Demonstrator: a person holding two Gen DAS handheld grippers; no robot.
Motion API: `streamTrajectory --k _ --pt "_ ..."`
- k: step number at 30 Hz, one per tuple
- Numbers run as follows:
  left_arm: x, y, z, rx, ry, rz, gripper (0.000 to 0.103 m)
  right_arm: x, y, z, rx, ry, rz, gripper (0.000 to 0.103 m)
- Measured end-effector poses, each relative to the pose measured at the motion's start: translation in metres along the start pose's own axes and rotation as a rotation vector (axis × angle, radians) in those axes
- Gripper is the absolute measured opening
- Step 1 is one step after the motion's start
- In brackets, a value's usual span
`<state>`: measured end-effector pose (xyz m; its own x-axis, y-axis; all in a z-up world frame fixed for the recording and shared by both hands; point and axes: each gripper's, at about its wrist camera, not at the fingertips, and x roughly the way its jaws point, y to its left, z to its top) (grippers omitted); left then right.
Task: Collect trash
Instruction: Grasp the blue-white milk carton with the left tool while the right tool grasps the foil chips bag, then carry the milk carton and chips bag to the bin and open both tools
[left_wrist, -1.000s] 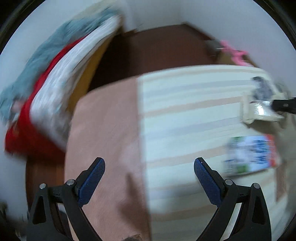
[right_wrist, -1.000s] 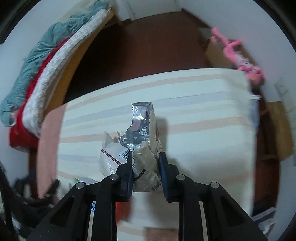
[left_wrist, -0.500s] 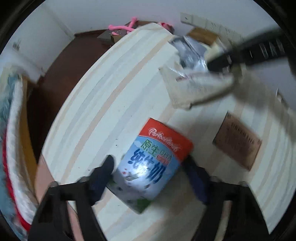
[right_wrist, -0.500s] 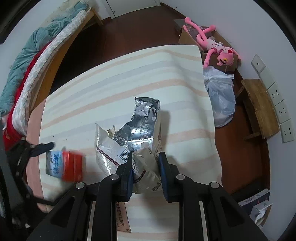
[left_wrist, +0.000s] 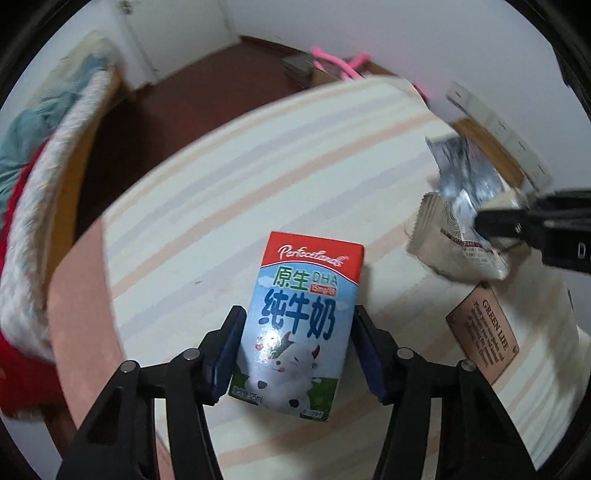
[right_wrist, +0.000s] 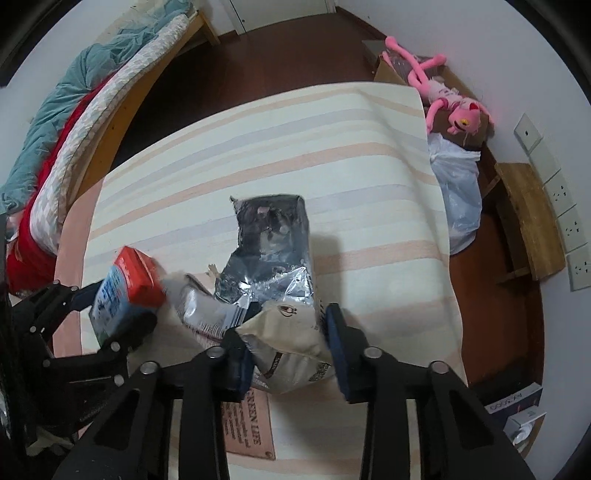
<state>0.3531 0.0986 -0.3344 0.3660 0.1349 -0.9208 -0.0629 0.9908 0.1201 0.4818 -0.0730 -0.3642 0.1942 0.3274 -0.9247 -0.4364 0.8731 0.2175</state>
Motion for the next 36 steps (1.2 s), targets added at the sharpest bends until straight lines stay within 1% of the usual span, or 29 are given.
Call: streamTrajectory --k 2,3,7,10,14,15,20,23,27,29,32,33,36 --pt "-0.009 0.004 -0.007 -0.062 0.011 0.081 0.053 -0.009 0.006 -0.006 -0.013 -0.015 0.001 0.026" --pt "-0.014 0.006 -0.013 -0.11 0.02 0.111 0.053 -0.014 0.009 -0.009 -0.014 -0.025 0.002 0.024" --pt "-0.045 0.012 -0.036 -0.232 -0.014 0.133 0.052 -0.037 0.025 -0.025 -0.023 -0.055 0.033 0.022" --pt "-0.078 0.024 -0.059 -0.297 -0.048 0.148 0.052 -0.058 0.041 -0.04 -0.035 -0.081 0.056 0.021" --pt "-0.126 0.048 -0.082 -0.374 -0.111 0.17 0.052 -0.092 0.065 -0.063 -0.056 -0.12 0.098 0.021" --pt "-0.133 0.067 -0.093 -0.392 -0.125 0.173 0.051 -0.101 0.071 -0.069 -0.061 -0.129 0.11 0.021" --pt "-0.195 0.095 -0.134 -0.499 -0.209 0.193 0.051 -0.142 0.108 -0.09 -0.096 -0.171 0.157 0.02" --pt "-0.23 0.116 -0.164 -0.554 -0.248 0.212 0.051 -0.166 0.141 -0.104 -0.132 -0.192 0.192 0.02" --pt "-0.266 0.153 -0.208 -0.628 -0.275 0.243 0.051 -0.19 0.201 -0.125 -0.192 -0.203 0.251 0.02" --pt "-0.286 0.174 -0.235 -0.666 -0.283 0.27 0.05 -0.199 0.24 -0.138 -0.227 -0.201 0.293 0.02" --pt "-0.305 0.206 -0.273 -0.725 -0.284 0.307 0.05 -0.202 0.293 -0.155 -0.28 -0.184 0.345 0.02" --pt "-0.308 0.215 -0.285 -0.747 -0.282 0.316 0.05 -0.2 0.32 -0.164 -0.307 -0.167 0.371 0.02" --pt "-0.317 0.25 -0.325 -0.829 -0.271 0.345 0.05 -0.189 0.376 -0.184 -0.369 -0.114 0.417 0.02"
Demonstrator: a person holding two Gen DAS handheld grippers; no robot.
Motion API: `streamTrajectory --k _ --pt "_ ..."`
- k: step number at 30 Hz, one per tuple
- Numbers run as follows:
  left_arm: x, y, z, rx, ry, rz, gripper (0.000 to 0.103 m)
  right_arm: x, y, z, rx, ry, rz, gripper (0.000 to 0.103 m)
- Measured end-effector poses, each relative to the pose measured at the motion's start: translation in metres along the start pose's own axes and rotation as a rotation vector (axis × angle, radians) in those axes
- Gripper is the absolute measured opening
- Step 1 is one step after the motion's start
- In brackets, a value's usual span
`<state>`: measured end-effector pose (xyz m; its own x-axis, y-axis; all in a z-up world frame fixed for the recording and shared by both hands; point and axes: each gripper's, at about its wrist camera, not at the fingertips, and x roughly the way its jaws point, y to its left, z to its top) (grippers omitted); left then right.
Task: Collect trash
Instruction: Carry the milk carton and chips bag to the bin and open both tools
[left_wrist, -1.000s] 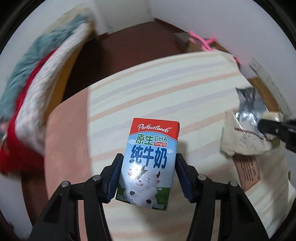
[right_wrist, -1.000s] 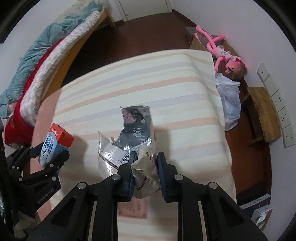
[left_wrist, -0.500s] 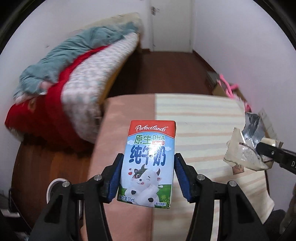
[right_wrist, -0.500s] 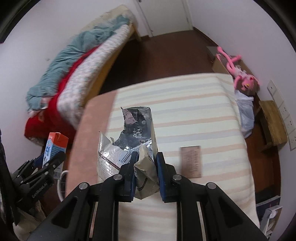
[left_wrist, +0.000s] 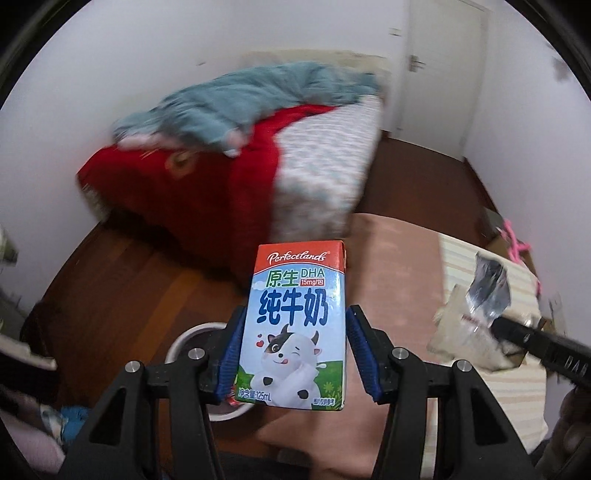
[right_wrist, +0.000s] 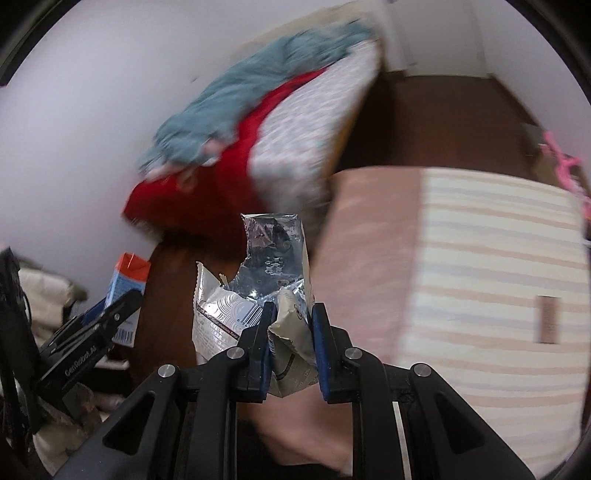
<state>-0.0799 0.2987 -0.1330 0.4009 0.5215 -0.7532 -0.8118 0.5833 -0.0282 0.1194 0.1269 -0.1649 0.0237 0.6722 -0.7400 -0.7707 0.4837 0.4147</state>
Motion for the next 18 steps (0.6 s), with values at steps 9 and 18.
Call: streamTrajectory --k 9,18 --pt "0.068 0.127 -0.03 -0.208 0.134 0.09 0.05 0.147 0.121 -0.022 -0.122 0.202 0.05 0.02" --pt "0.185 0.202 -0.072 -0.414 0.39 0.006 0.05 0.305 0.155 -0.046 -0.141 0.433 -0.018 0.02"
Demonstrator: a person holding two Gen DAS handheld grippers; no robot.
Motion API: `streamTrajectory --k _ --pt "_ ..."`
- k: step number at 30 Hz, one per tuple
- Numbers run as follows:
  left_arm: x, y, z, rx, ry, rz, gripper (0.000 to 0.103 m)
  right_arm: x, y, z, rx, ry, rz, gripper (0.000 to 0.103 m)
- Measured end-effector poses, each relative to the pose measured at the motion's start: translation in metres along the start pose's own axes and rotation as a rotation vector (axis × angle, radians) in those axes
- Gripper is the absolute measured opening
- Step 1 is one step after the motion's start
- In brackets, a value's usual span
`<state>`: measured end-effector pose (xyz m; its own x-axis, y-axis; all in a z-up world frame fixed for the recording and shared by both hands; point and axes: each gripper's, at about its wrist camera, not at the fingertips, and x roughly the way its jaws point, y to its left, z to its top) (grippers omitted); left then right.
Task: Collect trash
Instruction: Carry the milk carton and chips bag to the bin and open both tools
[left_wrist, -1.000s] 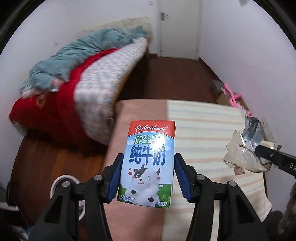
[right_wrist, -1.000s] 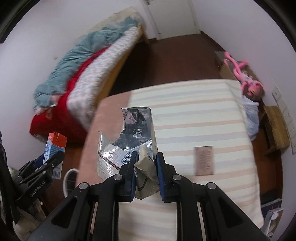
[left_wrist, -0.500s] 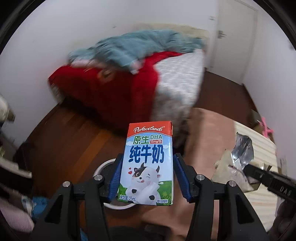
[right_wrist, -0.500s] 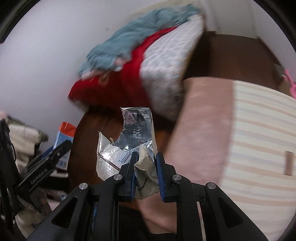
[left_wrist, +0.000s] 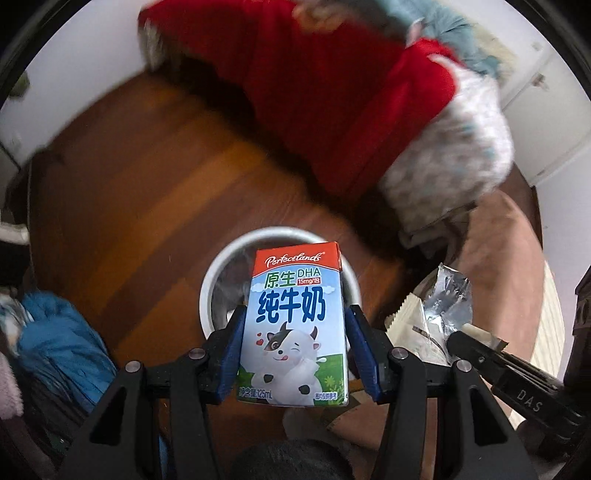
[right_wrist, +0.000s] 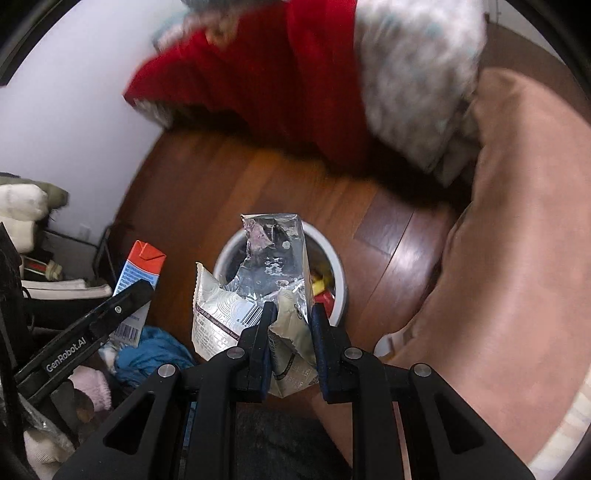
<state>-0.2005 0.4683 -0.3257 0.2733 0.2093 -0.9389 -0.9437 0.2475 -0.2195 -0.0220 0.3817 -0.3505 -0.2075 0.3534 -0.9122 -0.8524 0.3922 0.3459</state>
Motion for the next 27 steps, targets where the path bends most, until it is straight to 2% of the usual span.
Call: streamTrajectory --k 4,8,9,10,11,12,13,15,17,18,23,27 --pt "0.046 0.015 0.011 -0.039 0.122 -0.017 0.05 0.051 0.008 0.019 -0.002 0.07 -0.023 0.02" --pt "0.068 0.029 0.018 -0.091 0.173 0.019 0.051 0.088 0.006 0.037 0.003 0.112 -0.044 0.022" --pt "0.067 0.034 0.018 -0.099 0.171 0.024 0.058 0.096 0.007 0.039 0.002 0.126 -0.047 0.026" --pt "0.067 0.036 0.018 -0.106 0.168 0.034 0.073 0.098 0.005 0.04 0.003 0.132 -0.047 0.029" --pt "0.065 0.04 0.017 -0.111 0.164 0.041 0.082 0.106 0.004 0.042 0.005 0.138 -0.052 0.038" --pt "0.061 0.046 0.015 -0.114 0.157 0.05 0.097 0.11 0.002 0.045 0.004 0.143 -0.053 0.052" --pt "0.058 0.048 0.013 -0.114 0.152 0.065 0.099 0.116 -0.001 0.047 0.002 0.148 -0.047 0.057" --pt "0.053 0.053 0.011 -0.11 0.143 0.095 0.099 0.121 -0.005 0.048 0.003 0.145 -0.034 0.079" --pt "0.046 0.054 0.006 -0.102 0.123 0.123 0.099 0.123 -0.006 0.046 0.0 0.154 -0.005 0.096" --pt "0.042 0.054 0.003 -0.095 0.11 0.143 0.099 0.123 -0.007 0.045 -0.006 0.154 0.001 0.101" --pt "0.019 0.048 -0.015 -0.061 0.055 0.211 0.1 0.101 -0.001 0.034 -0.072 0.137 -0.035 0.103" --pt "-0.001 0.041 -0.029 -0.041 0.028 0.224 0.1 0.067 0.006 0.016 -0.151 0.105 -0.083 0.103"
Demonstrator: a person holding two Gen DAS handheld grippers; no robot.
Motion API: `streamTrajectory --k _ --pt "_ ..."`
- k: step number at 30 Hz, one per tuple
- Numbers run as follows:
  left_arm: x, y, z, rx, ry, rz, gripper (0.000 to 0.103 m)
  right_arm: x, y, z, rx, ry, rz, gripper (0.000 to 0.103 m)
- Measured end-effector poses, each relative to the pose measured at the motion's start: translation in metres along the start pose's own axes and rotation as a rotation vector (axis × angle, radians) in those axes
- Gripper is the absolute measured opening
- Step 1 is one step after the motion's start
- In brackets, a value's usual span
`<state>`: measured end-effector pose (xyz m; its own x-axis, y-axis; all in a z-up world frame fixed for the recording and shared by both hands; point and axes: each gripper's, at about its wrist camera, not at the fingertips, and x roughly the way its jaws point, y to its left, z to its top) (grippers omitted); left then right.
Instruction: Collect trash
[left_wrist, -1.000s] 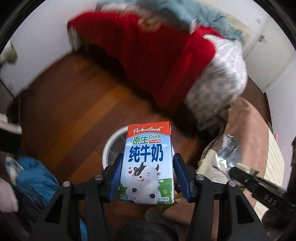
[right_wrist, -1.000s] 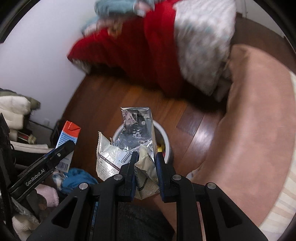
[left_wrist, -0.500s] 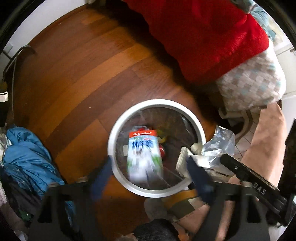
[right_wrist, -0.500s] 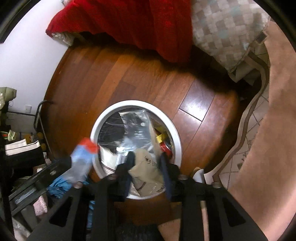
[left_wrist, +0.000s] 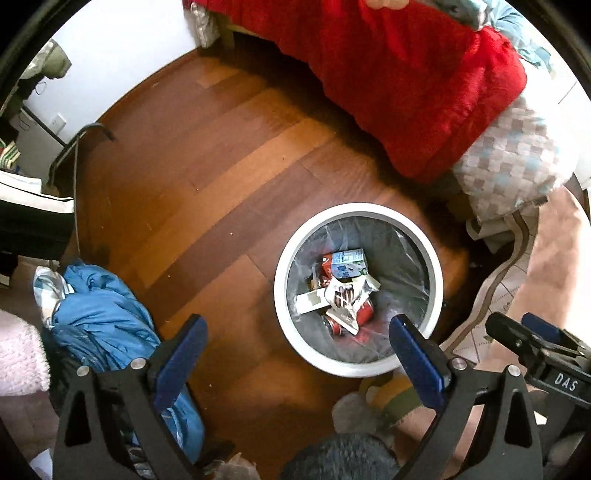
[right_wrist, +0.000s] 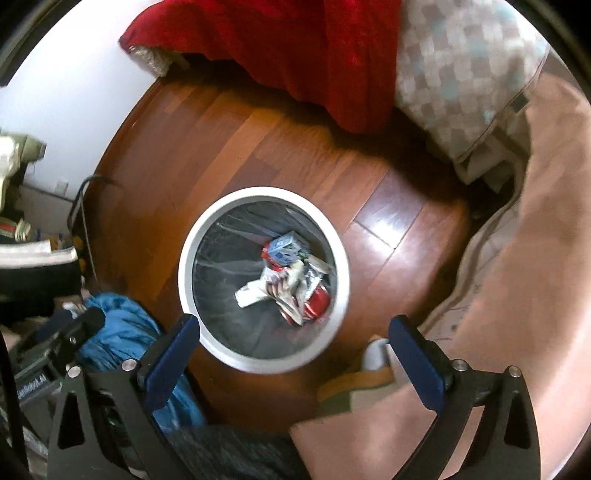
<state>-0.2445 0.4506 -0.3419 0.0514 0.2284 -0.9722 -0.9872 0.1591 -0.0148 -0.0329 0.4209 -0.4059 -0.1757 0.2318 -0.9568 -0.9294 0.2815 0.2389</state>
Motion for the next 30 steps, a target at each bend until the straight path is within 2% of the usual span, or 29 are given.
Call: streamTrajectory --k 7,15,20,24,30 --pt "-0.05 -0.007 -0.026 0.028 -0.052 -0.027 0.1 -0.065 0.014 -0.03 -0.07 -0.055 -0.016 0.103" --pt "-0.125 -0.012 -0.047 0.055 -0.135 -0.091 0.1 -0.151 0.034 -0.063 -0.118 -0.131 0.066 0.103" --pt "-0.175 -0.01 -0.057 0.059 -0.174 -0.161 0.1 -0.204 0.042 -0.079 -0.135 -0.169 0.129 0.103" --pt "-0.208 -0.009 -0.062 0.064 -0.21 -0.202 0.1 -0.252 0.05 -0.092 -0.167 -0.206 0.177 0.103" --pt "-0.249 -0.007 -0.072 0.072 -0.25 -0.246 0.1 -0.302 0.06 -0.109 -0.203 -0.231 0.221 0.103"
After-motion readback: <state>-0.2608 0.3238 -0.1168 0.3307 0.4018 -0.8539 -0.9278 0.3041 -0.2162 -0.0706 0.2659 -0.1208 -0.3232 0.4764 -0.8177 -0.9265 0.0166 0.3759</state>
